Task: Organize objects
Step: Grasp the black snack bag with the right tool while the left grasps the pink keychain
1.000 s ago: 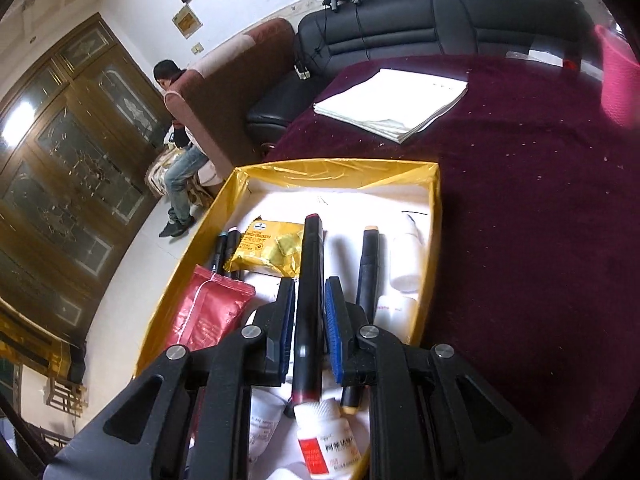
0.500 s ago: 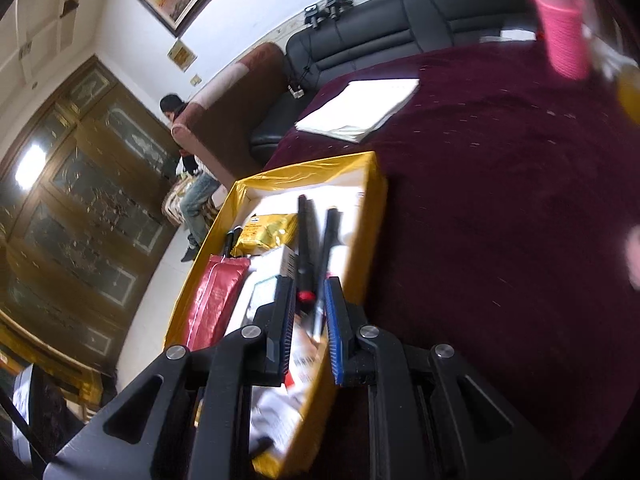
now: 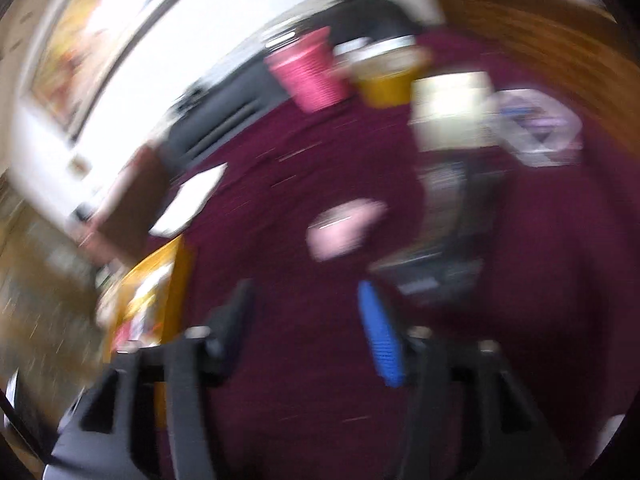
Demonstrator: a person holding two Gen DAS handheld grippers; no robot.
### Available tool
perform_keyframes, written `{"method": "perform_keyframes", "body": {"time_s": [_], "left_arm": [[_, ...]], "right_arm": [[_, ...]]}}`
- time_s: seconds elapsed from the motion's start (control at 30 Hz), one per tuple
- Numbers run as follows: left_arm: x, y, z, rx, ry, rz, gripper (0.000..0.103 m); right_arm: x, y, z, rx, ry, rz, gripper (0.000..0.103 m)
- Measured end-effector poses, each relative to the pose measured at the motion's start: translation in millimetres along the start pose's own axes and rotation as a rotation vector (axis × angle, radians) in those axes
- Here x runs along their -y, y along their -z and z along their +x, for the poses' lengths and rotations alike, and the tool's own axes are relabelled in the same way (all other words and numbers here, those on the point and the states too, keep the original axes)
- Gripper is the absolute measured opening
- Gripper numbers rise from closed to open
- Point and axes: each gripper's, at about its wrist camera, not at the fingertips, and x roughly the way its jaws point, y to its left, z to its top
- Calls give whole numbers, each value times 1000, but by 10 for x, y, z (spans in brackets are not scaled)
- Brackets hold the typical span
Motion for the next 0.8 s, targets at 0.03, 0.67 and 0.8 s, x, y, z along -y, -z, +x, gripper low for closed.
{"method": "perform_keyframes", "body": {"time_s": [0.03, 0.67, 0.8], "left_arm": [[44, -3, 9, -1, 3, 9, 68], [720, -864, 827, -80, 168, 188, 78], [956, -1101, 1247, -110, 182, 252, 78]], "right_arm": [[163, -85, -36, 17, 52, 35, 59], [688, -422, 737, -39, 77, 64, 22], [828, -411, 675, -15, 22, 100, 22]]}}
